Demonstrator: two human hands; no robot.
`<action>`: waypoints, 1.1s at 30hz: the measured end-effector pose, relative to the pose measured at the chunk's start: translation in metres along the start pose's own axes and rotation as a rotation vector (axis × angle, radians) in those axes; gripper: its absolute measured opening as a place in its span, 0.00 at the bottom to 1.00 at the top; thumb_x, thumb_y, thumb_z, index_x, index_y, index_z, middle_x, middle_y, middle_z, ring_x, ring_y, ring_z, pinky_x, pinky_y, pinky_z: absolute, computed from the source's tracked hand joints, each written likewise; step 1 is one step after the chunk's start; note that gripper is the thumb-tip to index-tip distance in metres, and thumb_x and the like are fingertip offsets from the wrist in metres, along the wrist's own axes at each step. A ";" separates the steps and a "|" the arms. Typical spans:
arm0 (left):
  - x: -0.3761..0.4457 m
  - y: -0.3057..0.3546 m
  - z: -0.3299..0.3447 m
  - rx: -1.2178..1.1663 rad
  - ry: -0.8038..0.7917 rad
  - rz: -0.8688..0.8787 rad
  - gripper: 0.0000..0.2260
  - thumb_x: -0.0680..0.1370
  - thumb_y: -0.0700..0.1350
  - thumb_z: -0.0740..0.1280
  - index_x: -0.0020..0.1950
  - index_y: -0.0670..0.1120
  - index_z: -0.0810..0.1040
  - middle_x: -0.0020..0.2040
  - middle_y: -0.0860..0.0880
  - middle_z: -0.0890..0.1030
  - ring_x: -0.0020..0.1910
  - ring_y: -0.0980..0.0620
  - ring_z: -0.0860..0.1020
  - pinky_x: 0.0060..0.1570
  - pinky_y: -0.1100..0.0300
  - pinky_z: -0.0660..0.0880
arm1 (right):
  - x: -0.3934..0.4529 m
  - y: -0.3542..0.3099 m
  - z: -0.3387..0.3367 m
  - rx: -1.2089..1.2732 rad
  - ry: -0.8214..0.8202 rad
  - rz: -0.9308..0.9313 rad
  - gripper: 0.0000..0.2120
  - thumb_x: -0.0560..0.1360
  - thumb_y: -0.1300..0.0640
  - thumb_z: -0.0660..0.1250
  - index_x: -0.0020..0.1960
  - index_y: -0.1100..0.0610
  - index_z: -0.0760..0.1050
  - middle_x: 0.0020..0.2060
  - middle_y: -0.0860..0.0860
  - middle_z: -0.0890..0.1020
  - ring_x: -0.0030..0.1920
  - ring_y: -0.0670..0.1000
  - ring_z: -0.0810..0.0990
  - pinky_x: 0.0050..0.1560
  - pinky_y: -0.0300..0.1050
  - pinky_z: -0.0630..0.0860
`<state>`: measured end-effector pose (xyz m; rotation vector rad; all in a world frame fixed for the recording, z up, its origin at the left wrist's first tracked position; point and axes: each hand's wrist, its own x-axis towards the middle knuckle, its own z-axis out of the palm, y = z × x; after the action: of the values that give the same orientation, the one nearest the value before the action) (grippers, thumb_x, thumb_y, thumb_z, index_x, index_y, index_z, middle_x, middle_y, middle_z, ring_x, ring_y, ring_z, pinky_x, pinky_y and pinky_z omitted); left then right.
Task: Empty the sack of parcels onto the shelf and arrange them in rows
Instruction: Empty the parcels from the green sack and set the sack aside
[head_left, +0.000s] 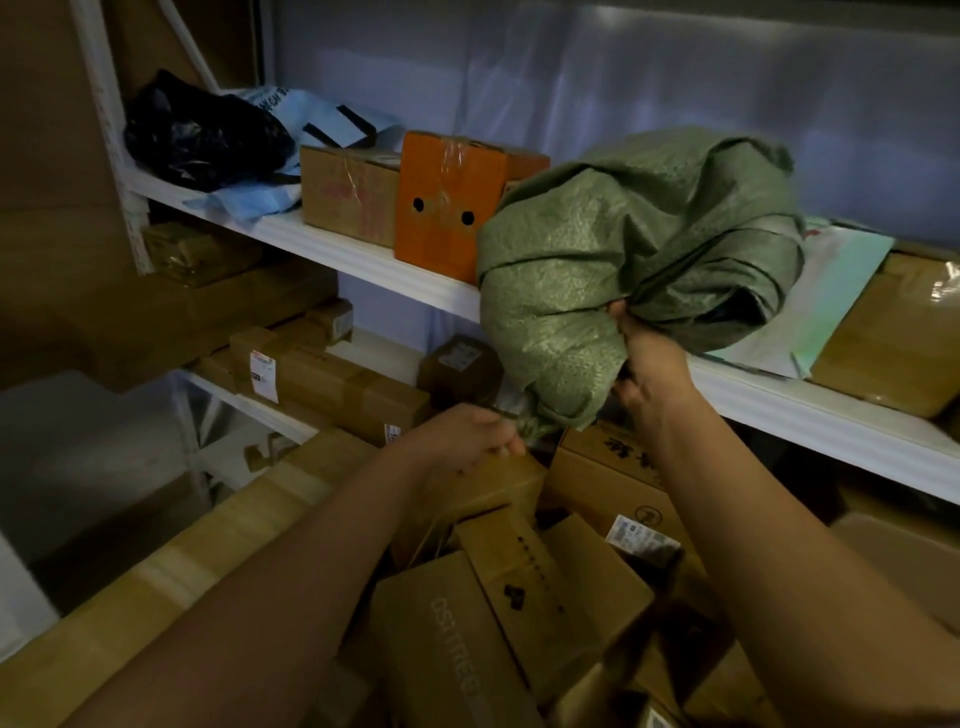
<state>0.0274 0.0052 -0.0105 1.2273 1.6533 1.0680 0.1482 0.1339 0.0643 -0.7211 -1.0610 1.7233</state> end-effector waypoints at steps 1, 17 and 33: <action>0.003 0.005 0.004 -0.076 -0.002 0.033 0.13 0.82 0.44 0.55 0.47 0.41 0.78 0.33 0.51 0.69 0.28 0.58 0.66 0.30 0.65 0.63 | 0.001 -0.001 -0.002 -0.004 0.006 0.003 0.19 0.77 0.58 0.66 0.66 0.62 0.72 0.58 0.56 0.79 0.51 0.55 0.80 0.41 0.46 0.79; 0.025 0.077 0.021 -0.469 -0.314 0.186 0.13 0.82 0.40 0.55 0.44 0.42 0.77 0.39 0.49 0.80 0.20 0.61 0.61 0.19 0.69 0.56 | -0.004 -0.058 -0.039 -0.005 0.093 -0.168 0.12 0.77 0.60 0.66 0.60 0.61 0.73 0.56 0.57 0.80 0.52 0.55 0.80 0.55 0.55 0.78; 0.010 0.097 -0.015 0.155 0.044 0.263 0.11 0.80 0.46 0.61 0.42 0.47 0.80 0.29 0.54 0.77 0.34 0.52 0.69 0.41 0.60 0.67 | -0.011 -0.058 -0.074 -0.331 0.078 -0.212 0.20 0.75 0.64 0.68 0.66 0.62 0.71 0.58 0.56 0.79 0.58 0.57 0.78 0.53 0.51 0.77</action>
<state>0.0404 0.0294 0.0845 1.5661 1.6650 1.1472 0.2374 0.1581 0.0829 -0.8408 -1.3350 1.3445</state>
